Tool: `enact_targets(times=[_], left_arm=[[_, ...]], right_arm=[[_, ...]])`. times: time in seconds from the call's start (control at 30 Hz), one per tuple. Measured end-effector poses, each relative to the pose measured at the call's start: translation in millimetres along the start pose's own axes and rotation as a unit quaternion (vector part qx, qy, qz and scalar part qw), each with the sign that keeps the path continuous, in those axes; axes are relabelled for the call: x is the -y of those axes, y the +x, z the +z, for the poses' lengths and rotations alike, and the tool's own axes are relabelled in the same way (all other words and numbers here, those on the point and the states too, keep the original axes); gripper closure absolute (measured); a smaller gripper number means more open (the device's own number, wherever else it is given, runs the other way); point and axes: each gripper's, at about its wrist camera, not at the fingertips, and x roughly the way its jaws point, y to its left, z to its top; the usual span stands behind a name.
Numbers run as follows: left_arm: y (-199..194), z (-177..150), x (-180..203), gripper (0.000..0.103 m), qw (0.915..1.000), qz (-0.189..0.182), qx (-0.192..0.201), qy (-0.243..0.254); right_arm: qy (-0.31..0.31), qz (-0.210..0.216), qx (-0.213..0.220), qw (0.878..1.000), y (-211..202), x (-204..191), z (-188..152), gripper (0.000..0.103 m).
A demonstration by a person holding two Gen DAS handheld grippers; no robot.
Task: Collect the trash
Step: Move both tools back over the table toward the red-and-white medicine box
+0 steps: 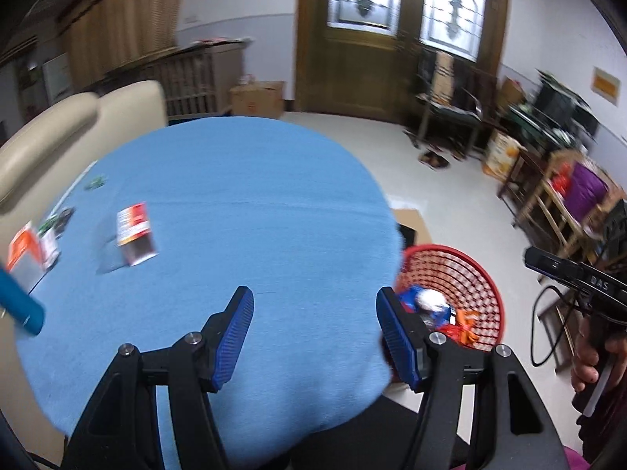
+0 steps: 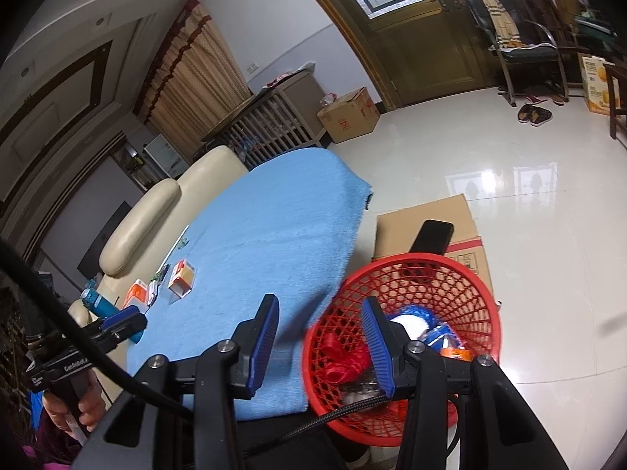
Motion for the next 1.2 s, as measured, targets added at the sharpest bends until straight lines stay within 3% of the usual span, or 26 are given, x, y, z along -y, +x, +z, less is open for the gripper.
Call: enact_targets(times=[0.3, 0.7, 1.2], left_arm=[[-31.8, -23.8, -78.7, 0.034, 0.9946, 0.075, 0.028, -0.066], [-50.9, -57.6, -178.9, 0.032, 0.9734, 0.151, 0.034, -0.169], [-26.2, -89.3, -232.4, 0.032, 0.9632, 0.162, -0.005, -0.214]], right_arm=[[-0.042, 0.017, -0.019, 0.999, 21.5, -49.8, 2.5, 0.051], [-0.119, 0.056, -0.073, 0.989, 82.9, -135.2, 0.4, 0.049], [-0.189, 0.103, -0.154, 0.964, 207.6, -256.0, 6.1, 0.045]])
